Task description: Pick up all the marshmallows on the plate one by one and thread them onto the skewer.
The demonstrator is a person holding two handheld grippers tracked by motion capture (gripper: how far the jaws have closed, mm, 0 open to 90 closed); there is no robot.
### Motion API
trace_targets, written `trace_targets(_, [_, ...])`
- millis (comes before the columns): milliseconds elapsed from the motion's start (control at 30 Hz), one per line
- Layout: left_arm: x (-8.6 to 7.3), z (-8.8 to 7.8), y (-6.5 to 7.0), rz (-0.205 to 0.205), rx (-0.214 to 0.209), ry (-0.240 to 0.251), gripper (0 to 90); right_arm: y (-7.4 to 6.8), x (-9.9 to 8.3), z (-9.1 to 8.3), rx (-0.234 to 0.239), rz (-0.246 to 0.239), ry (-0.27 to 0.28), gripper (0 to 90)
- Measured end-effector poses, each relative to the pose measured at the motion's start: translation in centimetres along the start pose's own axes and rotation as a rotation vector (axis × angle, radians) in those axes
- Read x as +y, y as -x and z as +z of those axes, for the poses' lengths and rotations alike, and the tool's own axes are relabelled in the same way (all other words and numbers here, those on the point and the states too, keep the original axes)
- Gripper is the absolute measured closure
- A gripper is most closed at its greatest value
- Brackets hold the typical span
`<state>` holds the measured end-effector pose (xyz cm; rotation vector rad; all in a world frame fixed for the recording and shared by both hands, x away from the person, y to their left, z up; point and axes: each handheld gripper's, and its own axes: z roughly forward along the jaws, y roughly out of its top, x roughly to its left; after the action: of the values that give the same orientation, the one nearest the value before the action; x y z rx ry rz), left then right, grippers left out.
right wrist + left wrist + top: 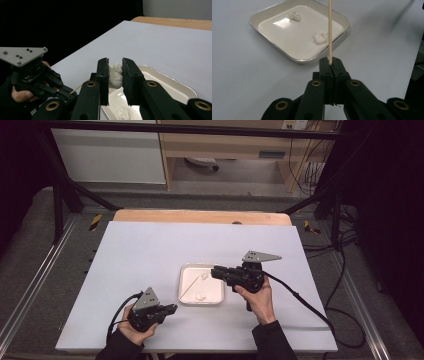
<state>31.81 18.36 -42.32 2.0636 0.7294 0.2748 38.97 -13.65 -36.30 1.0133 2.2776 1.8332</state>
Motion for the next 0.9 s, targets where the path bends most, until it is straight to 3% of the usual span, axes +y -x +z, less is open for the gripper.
trace_targets(100, [0.0,0.0,0.2,-0.018,0.002,-0.015,88.4,0.0,0.1,0.0,-0.002,0.006,0.005,76.5])
trace_targets(900, [0.0,0.1,0.6,-0.006,-0.003,-0.012,88.4,0.1,-0.3,1.9,0.058,0.066,-0.002,76.9])
